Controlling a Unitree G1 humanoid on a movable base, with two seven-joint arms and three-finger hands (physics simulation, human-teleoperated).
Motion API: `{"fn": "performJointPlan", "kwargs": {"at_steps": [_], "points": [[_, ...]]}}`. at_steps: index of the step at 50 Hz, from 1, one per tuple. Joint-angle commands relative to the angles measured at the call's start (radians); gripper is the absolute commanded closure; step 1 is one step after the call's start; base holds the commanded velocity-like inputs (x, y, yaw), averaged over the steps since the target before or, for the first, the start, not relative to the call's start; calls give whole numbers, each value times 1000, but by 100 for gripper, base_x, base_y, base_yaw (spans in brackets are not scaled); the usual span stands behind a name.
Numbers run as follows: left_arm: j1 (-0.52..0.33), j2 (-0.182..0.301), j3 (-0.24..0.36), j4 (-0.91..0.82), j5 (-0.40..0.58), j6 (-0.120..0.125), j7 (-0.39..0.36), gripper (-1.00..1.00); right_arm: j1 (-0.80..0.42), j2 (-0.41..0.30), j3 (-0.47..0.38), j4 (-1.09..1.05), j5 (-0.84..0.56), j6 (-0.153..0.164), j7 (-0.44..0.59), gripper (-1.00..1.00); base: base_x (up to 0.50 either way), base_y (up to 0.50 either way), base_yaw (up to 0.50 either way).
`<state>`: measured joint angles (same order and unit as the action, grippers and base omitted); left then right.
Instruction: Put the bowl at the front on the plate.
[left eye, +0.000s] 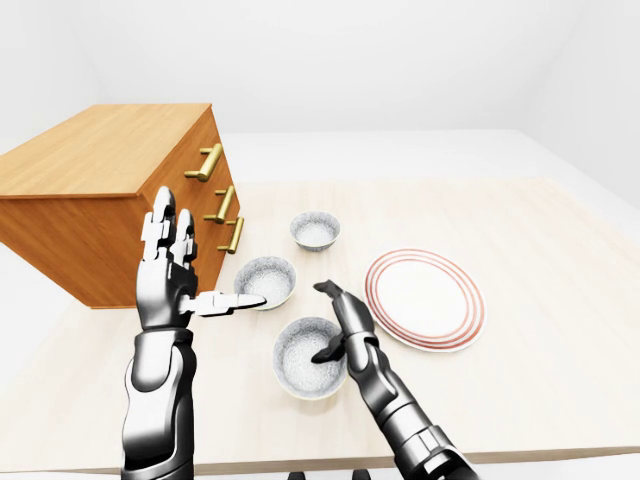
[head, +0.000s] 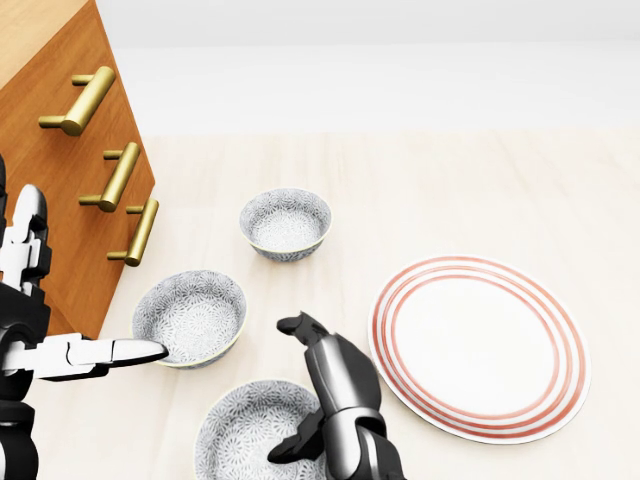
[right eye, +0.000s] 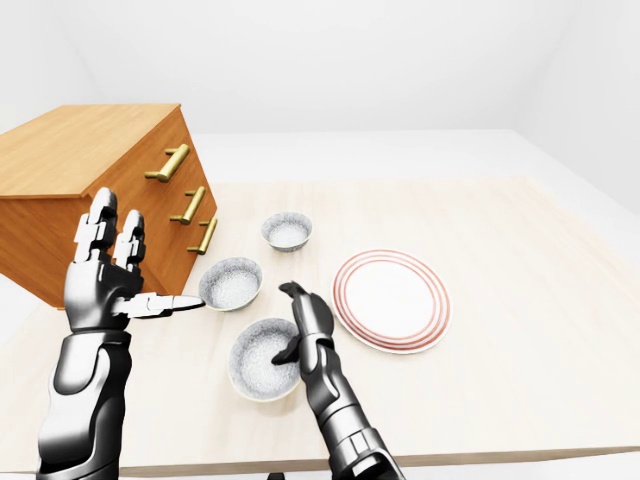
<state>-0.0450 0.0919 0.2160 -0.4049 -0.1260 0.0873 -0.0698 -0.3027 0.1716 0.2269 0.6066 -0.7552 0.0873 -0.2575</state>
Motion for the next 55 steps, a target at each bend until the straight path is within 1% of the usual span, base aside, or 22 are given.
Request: {"fn": "performJointPlan", "kwargs": {"at_steps": [1,6,19,27,35,44,55], "points": [[1,-1,0,-11,-1,0,1,-100,24,-5,-1,46,-8,0,-29,100,0,0,0],[-1,-1,0,-5,0,0,0,-100,23,-6,-2,38,-7,0,-25,100,0,0,0],[-2,0,0,0,0,0,2,-100,50,-8,9,-59,-17,0,21,100,0,0,0],[-5,1,0,8,0,0,2,-100,68,-20,8,-208,-20,0,97,100,0,0,0],[-5,2,0,9,0,0,2,-100,10,-42,-33,-247,14,0,136,100,0,0,0],[-4,1,-1,14,2,0,3,-100,-44,-65,-73,-387,44,0,232,100,0,0,0],[-3,1,-1,16,1,0,3,-100,-135,-115,-120,-382,85,0,260,100,0,0,0]]}}
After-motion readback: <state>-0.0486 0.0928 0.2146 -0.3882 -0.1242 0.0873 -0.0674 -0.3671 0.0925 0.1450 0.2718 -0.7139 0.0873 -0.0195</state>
